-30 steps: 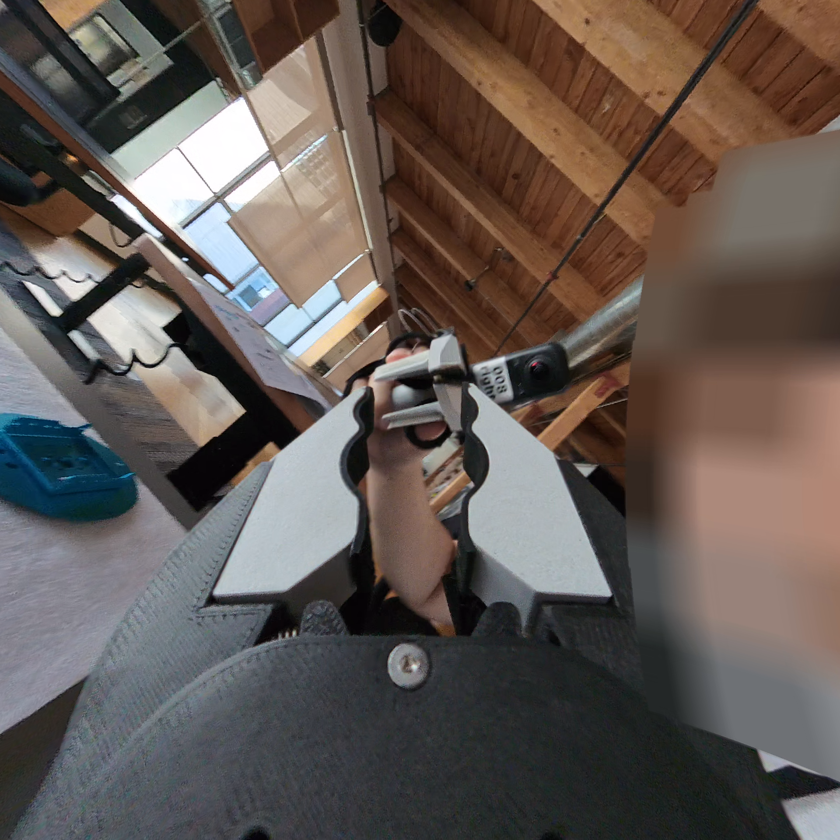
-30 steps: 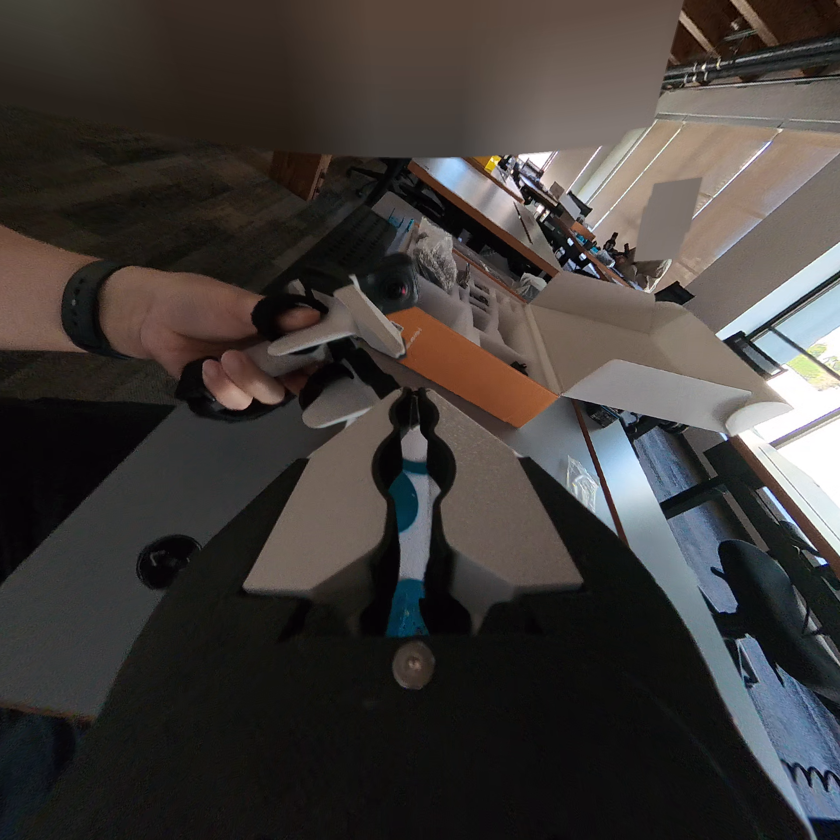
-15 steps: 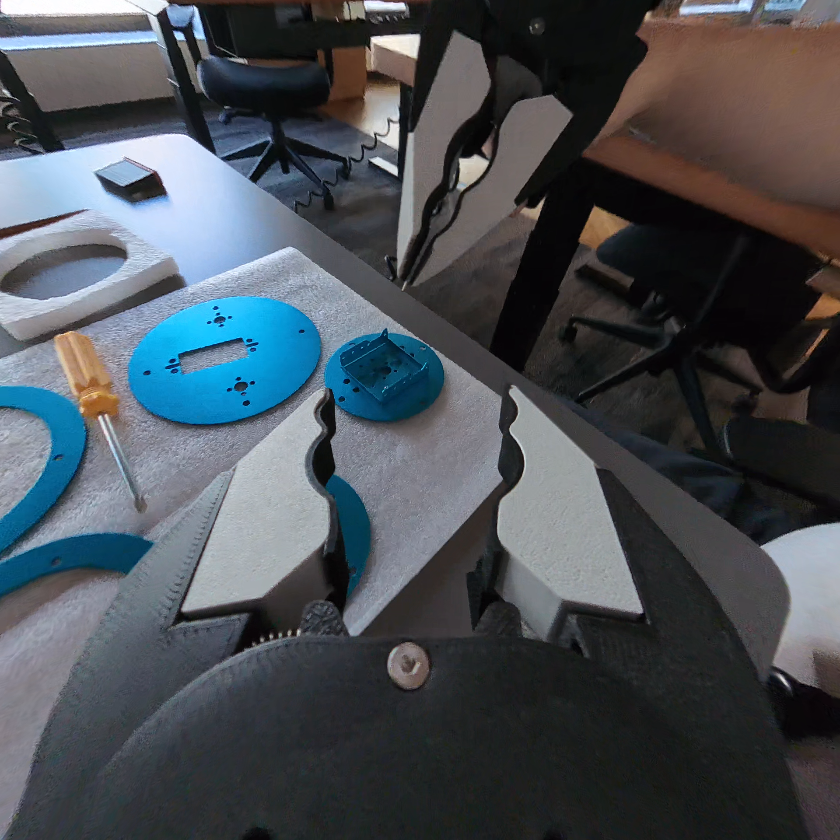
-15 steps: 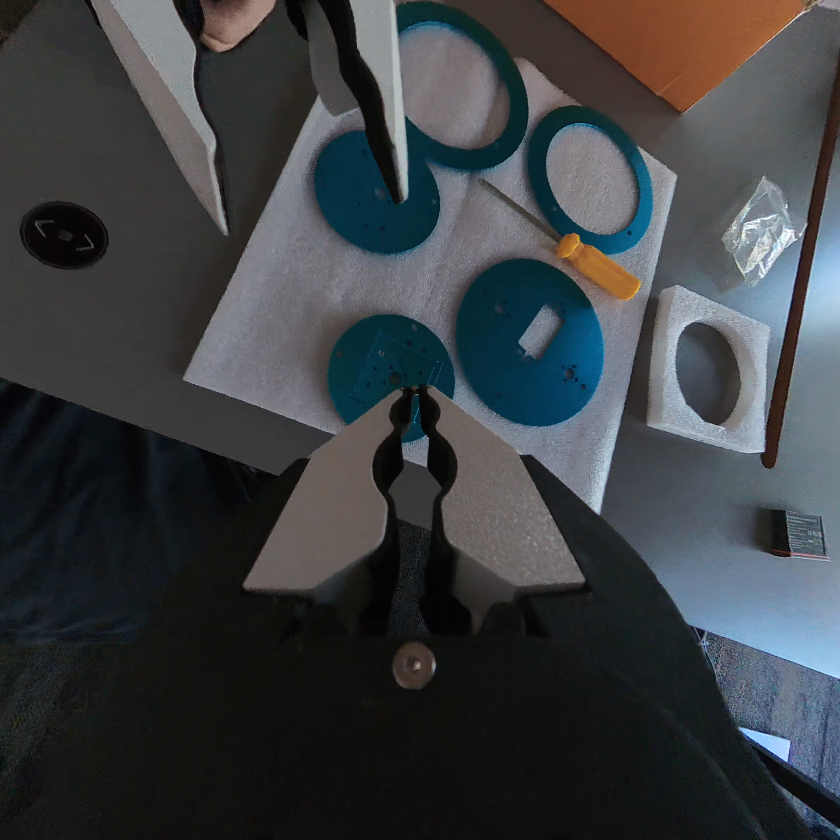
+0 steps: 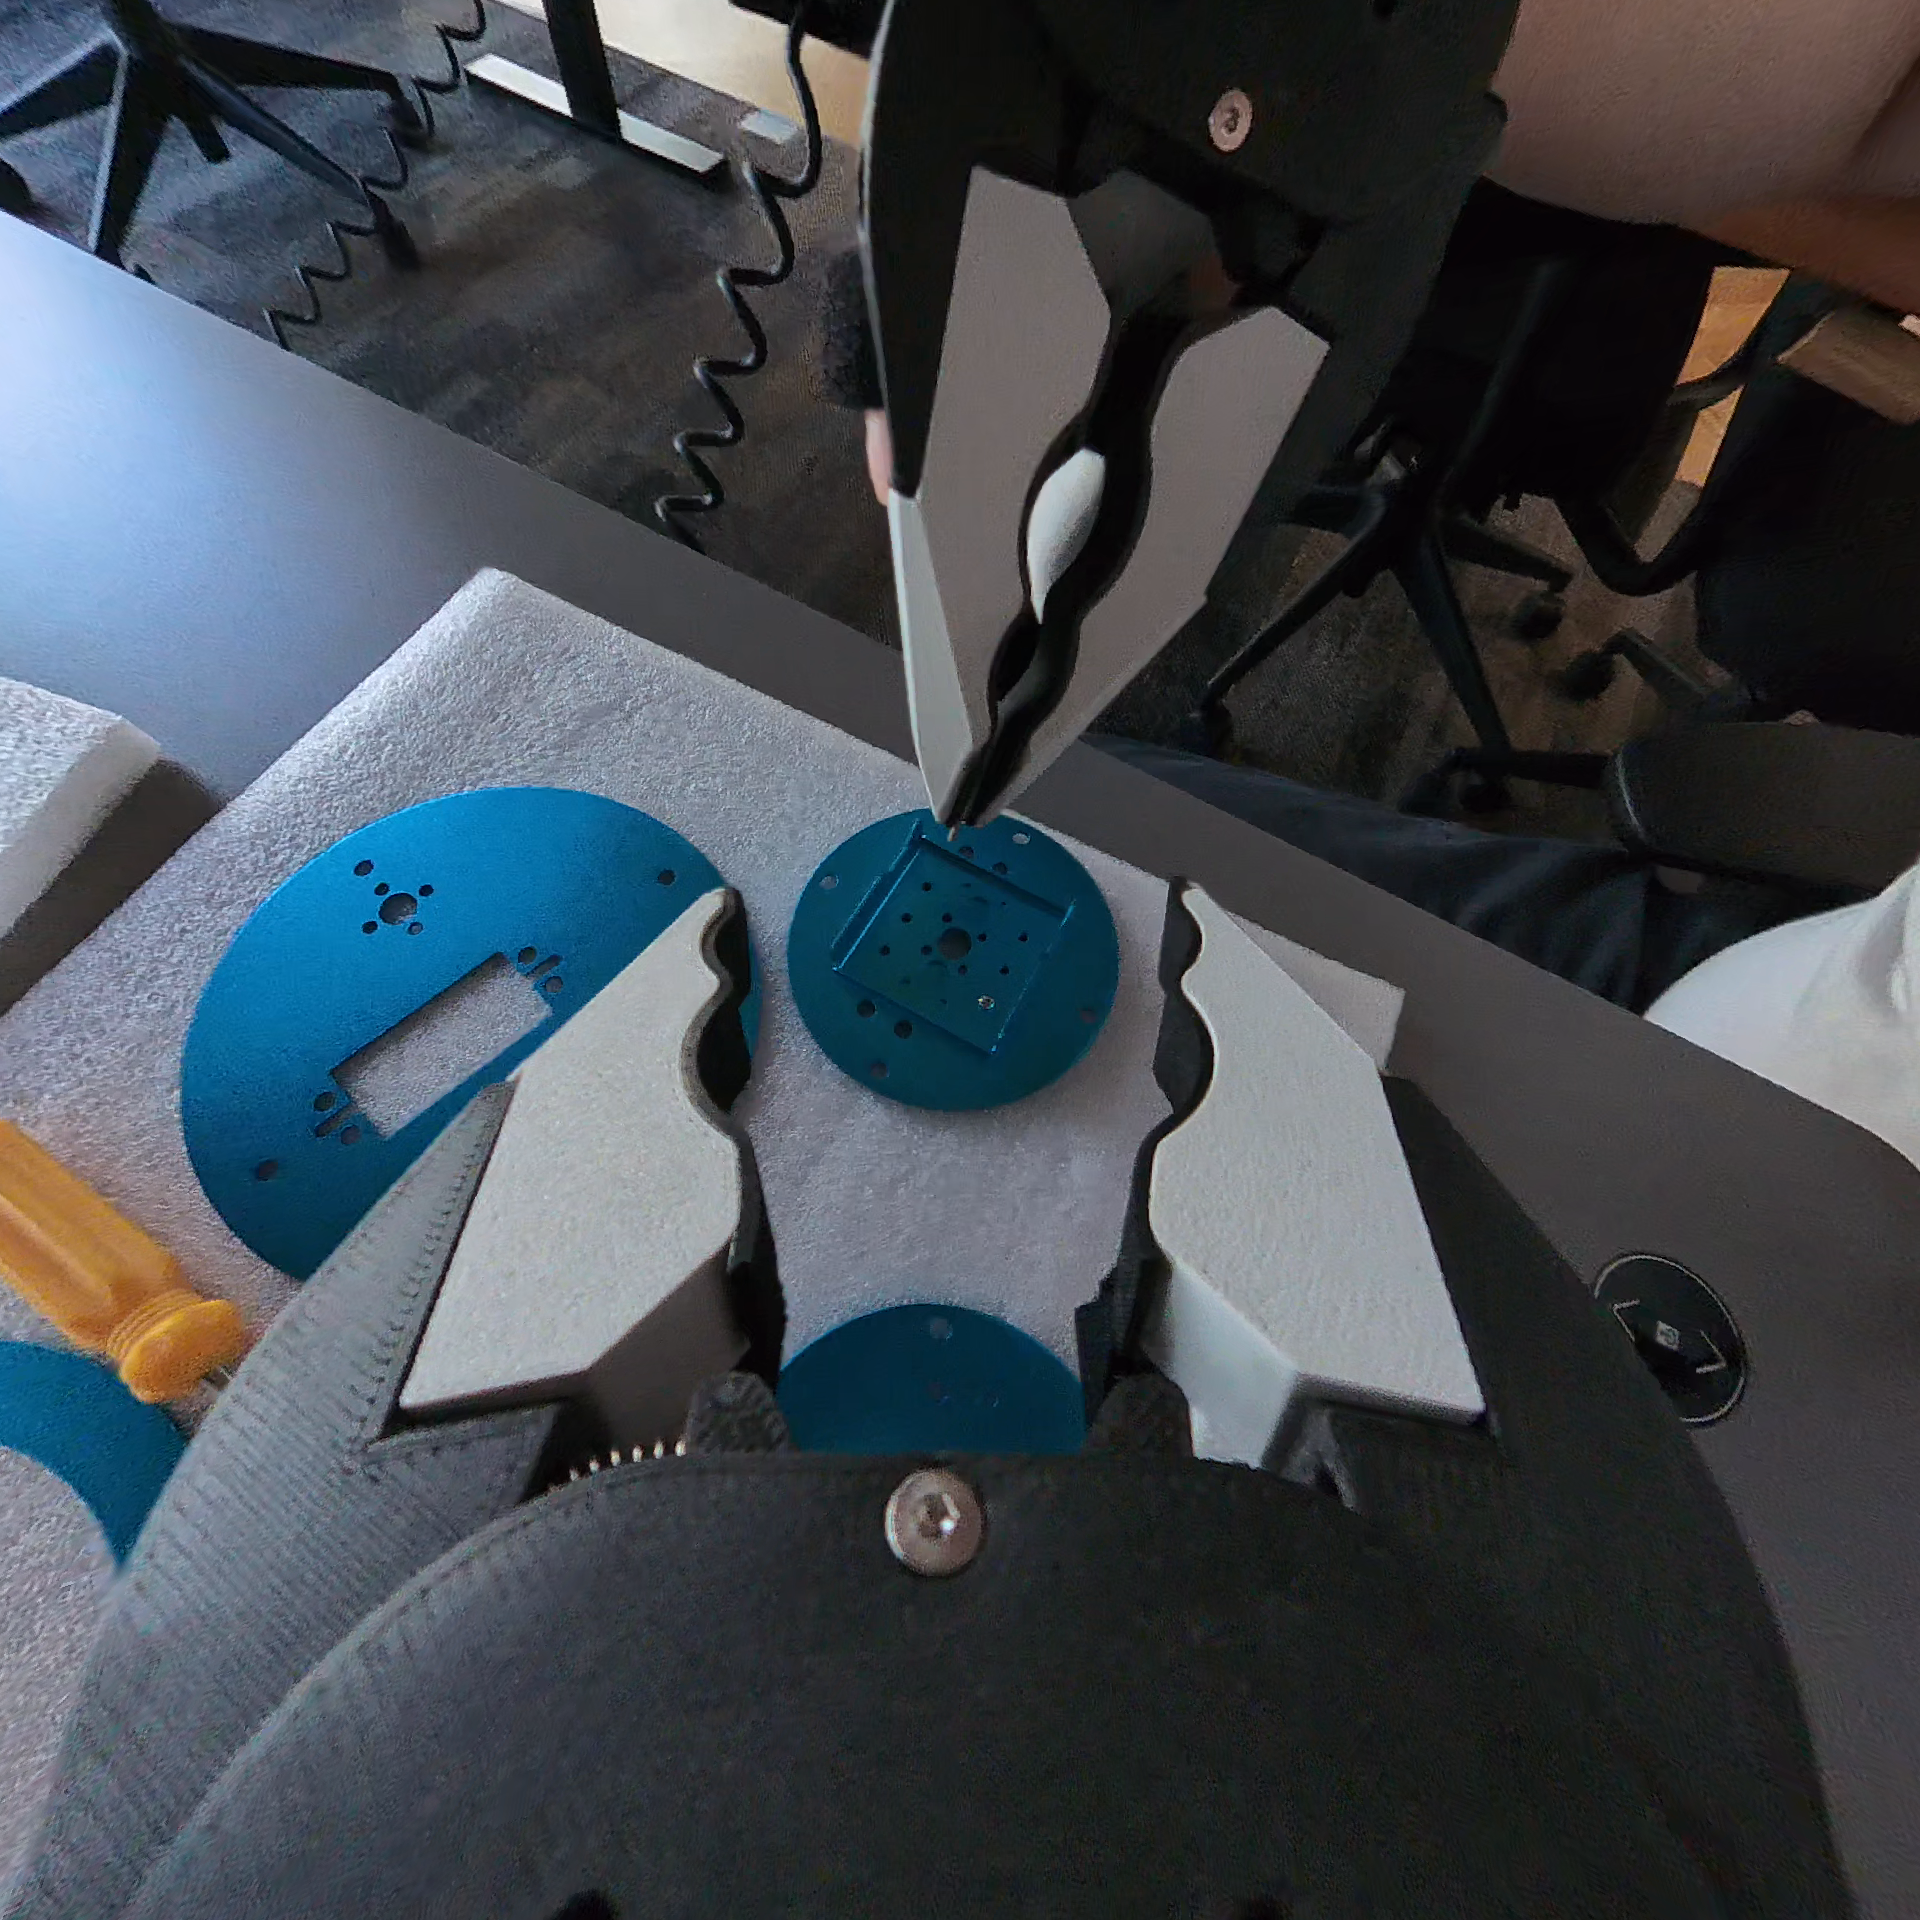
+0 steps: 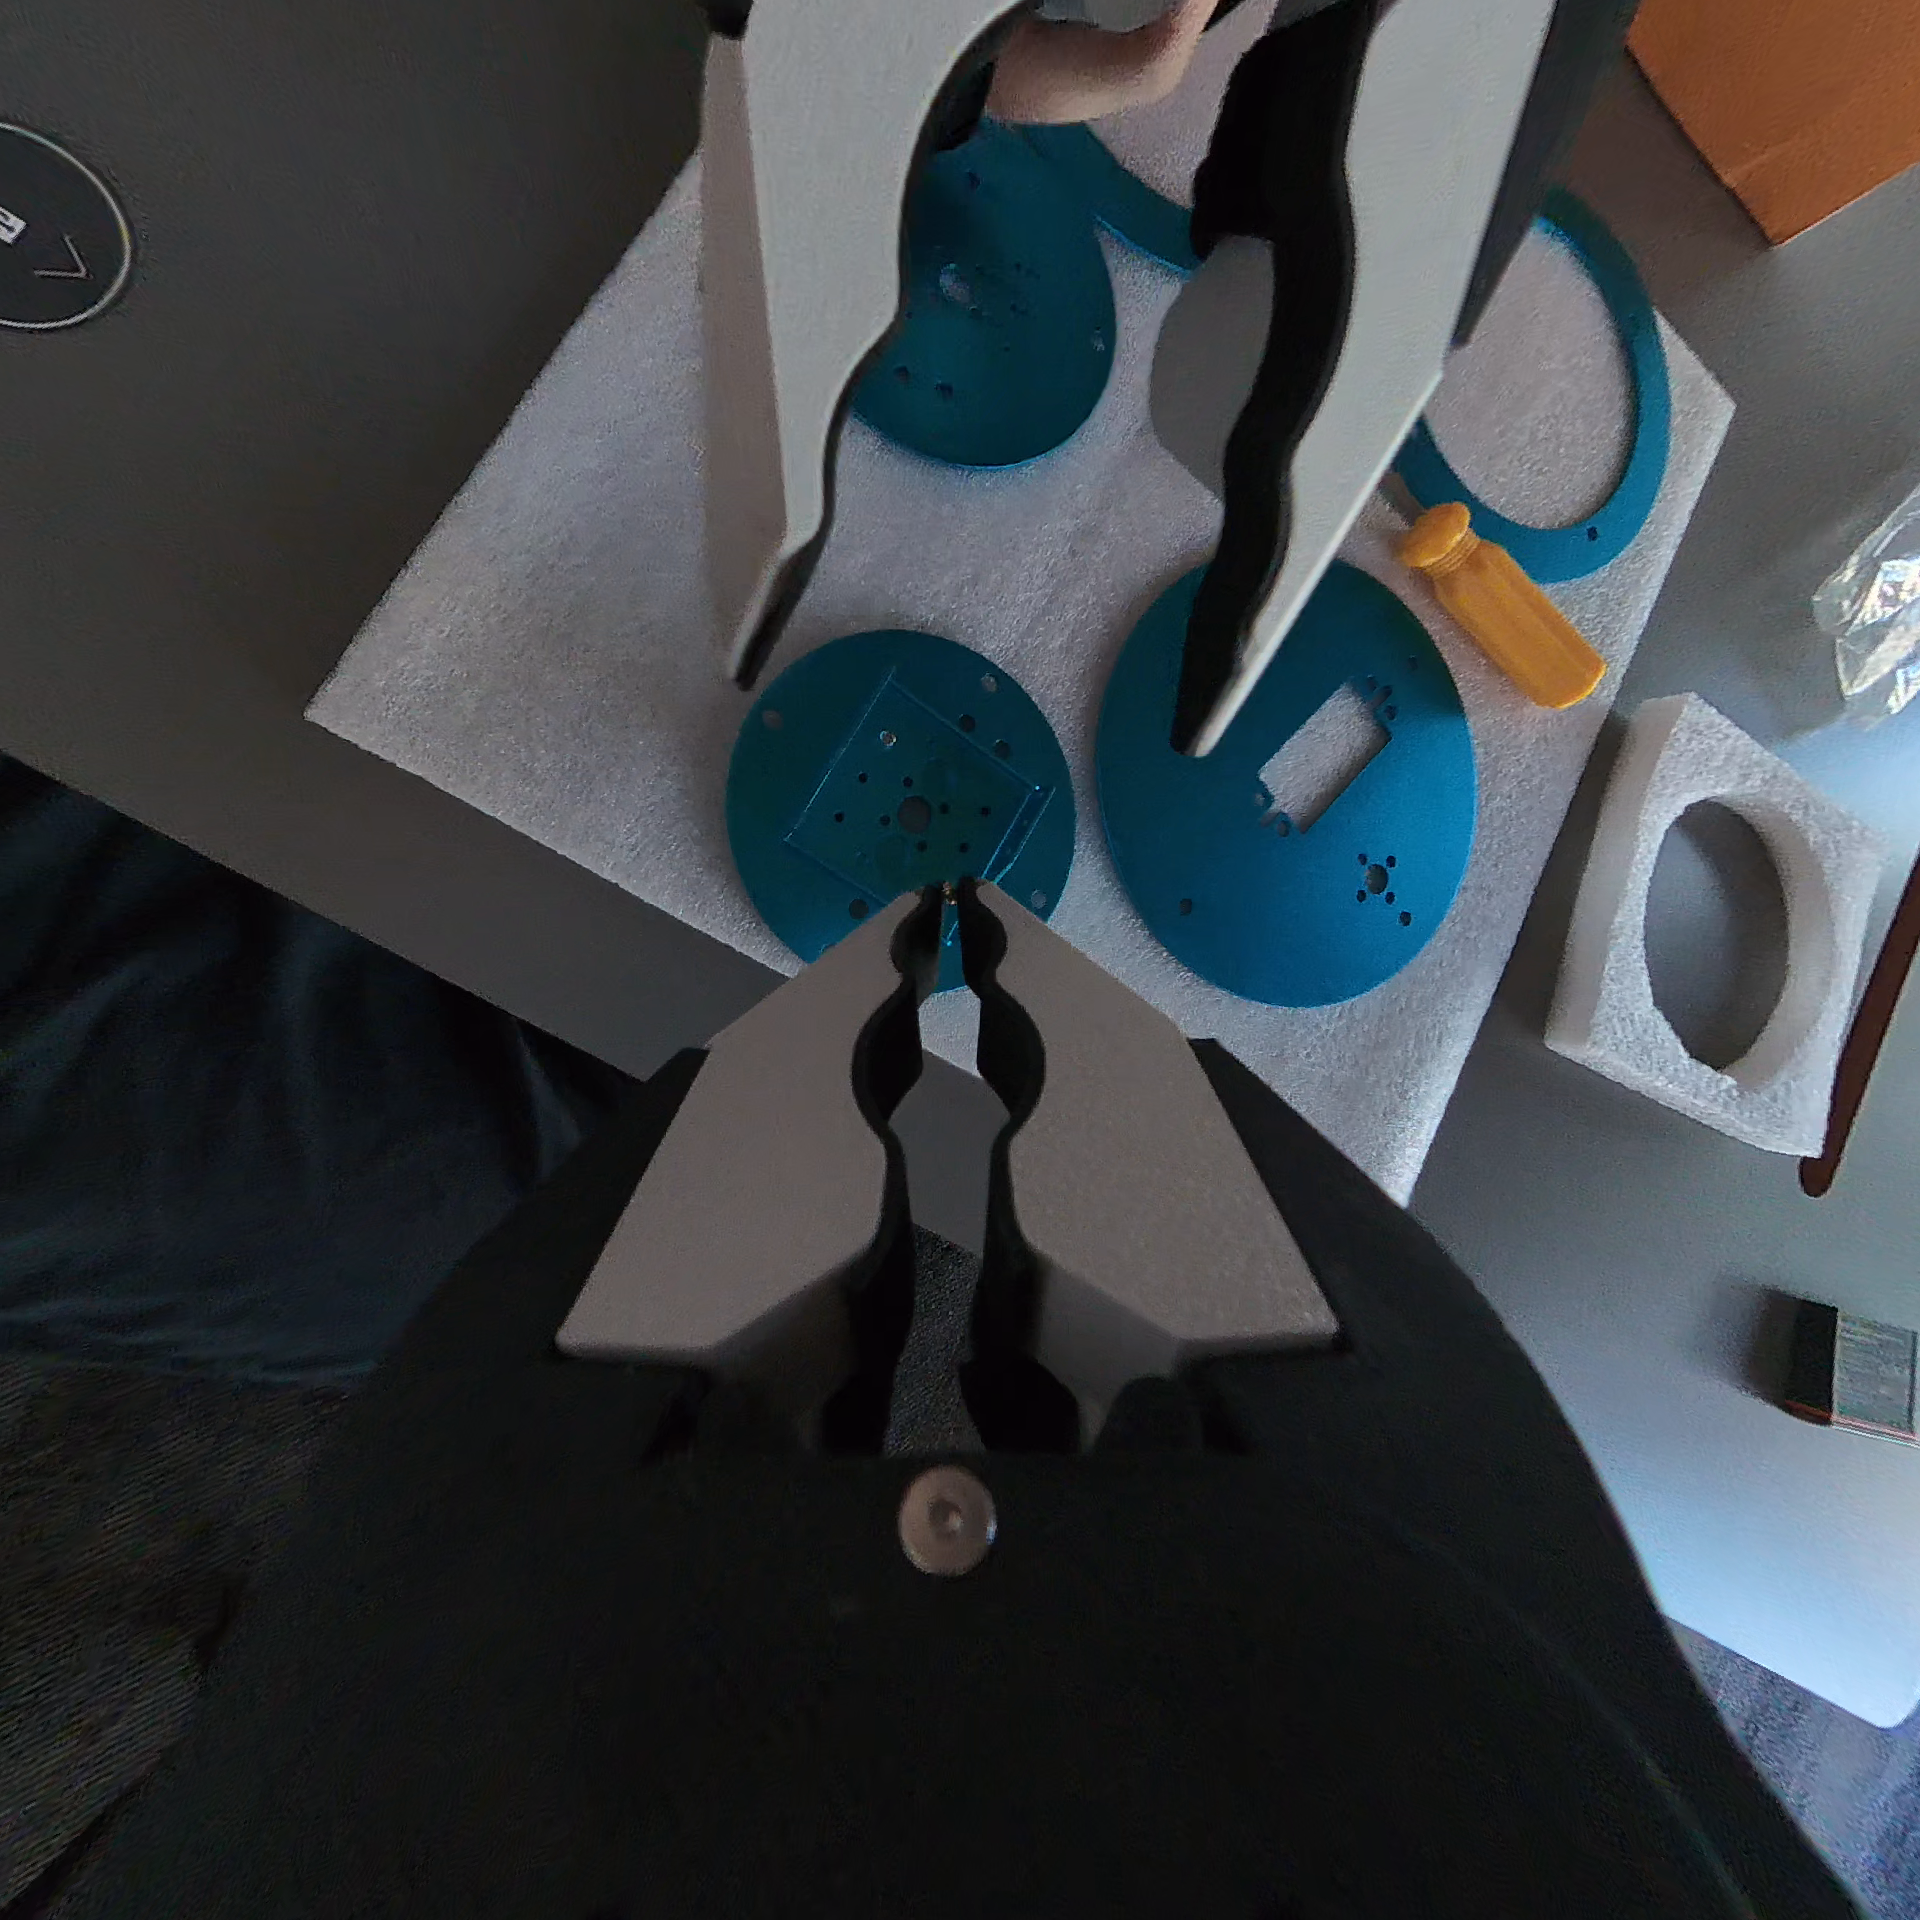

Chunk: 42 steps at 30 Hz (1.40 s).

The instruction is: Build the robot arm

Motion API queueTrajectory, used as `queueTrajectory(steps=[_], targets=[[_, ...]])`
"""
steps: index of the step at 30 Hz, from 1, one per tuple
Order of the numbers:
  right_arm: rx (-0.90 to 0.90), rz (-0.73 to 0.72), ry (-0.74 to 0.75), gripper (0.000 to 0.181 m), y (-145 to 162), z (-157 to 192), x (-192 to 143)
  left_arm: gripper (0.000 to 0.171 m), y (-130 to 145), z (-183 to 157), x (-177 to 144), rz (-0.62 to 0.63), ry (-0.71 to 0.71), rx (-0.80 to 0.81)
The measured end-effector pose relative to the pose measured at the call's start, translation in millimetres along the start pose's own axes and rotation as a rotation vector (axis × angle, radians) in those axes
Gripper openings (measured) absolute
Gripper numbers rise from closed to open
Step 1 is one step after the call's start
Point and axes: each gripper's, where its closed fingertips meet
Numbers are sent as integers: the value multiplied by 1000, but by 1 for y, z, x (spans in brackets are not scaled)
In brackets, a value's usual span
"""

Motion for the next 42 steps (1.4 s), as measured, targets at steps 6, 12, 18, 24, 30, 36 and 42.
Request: queueTrajectory(steps=[6,12,18,24,30,36,42], targets=[[23,111,-23,2,3,0,4,78,3,-3,1,-32,52,-64],[22,199,-44,2,2,2,3,77,6,-4,-2,-70,53,-87],[-27,231,-154,2,-6,2,1,73,13,-3,-8,-57,62,-101],[-283,188,-167,2,-8,8,1,73,9,-10,-11,-66,89,-85],[-462,184,-58,2,-7,7,-1,75,8,-12,-8,-90,116,-95],[-457,183,-56,2,-6,3,-4,76,-2,-20,-12,-159,166,-103],[-272,209,-151,2,1,4,-1,74,-12,-21,-28,-231,158,-74]])
Point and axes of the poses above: each gripper's, where its closed fingertips meet, x out along the fingers, y out of its underside, z = x × y across the jaws, and after that the axes turned 11 degrees about x, right-handed
